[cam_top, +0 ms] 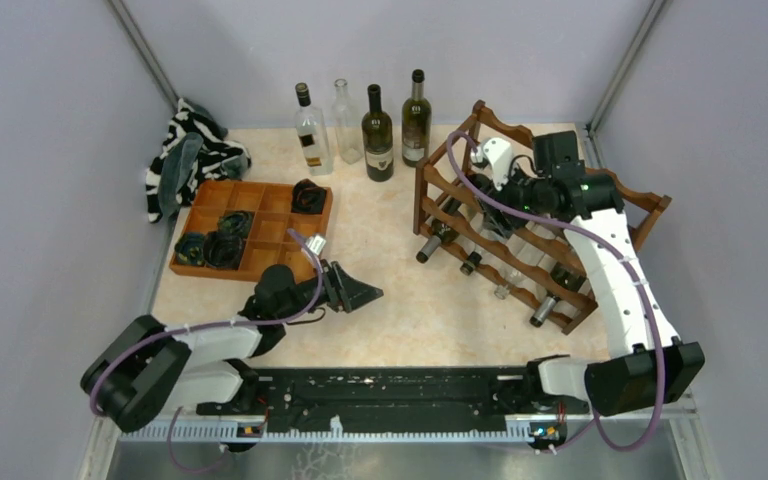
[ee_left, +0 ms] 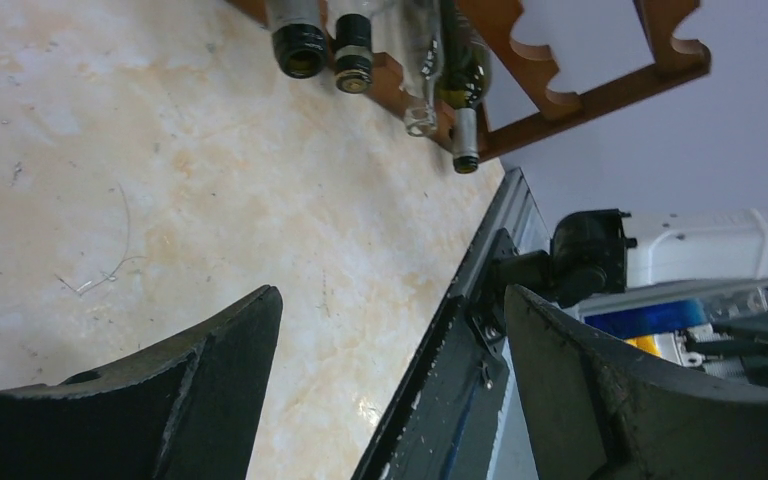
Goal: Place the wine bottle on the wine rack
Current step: Adjust the wine rack at the center of the board, then adjust the wine bottle in the wine rack.
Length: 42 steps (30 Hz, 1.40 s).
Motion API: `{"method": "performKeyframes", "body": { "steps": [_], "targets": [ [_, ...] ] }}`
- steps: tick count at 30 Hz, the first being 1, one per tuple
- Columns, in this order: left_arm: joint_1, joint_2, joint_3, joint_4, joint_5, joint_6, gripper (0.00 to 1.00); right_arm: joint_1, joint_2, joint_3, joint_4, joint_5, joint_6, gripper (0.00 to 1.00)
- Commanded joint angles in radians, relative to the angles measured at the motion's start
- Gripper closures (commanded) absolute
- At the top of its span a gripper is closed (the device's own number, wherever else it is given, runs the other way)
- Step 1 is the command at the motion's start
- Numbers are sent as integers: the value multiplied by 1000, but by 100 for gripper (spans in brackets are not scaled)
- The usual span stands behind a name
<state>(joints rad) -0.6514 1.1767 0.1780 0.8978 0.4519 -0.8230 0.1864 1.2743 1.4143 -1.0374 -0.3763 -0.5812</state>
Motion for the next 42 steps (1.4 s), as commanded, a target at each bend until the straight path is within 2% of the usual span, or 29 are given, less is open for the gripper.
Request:
{"method": "performKeyframes", "body": {
  "steps": [1,6,10,17,21,29,42],
  "targets": [
    [-27,93,63,103,-109,-58,12,-6,-34,90,38,-57,5,38],
    [-56,216,122,132,-151,-104,11,-5,24,234,32,-107,16,35],
    [-69,302,165,165,-179,-144,11,-5,18,289,72,-209,38,35],
    [-74,455,229,254,-219,-212,13,-5,-63,203,142,-510,67,35],
    [-74,542,279,304,-215,-224,15,-5,-92,136,175,-609,80,35],
    [-77,685,368,346,-228,-239,16,-5,-112,51,224,-652,108,35],
    [-76,883,525,415,-161,-276,21,-6,-119,23,235,-668,108,35]
  ]
}}
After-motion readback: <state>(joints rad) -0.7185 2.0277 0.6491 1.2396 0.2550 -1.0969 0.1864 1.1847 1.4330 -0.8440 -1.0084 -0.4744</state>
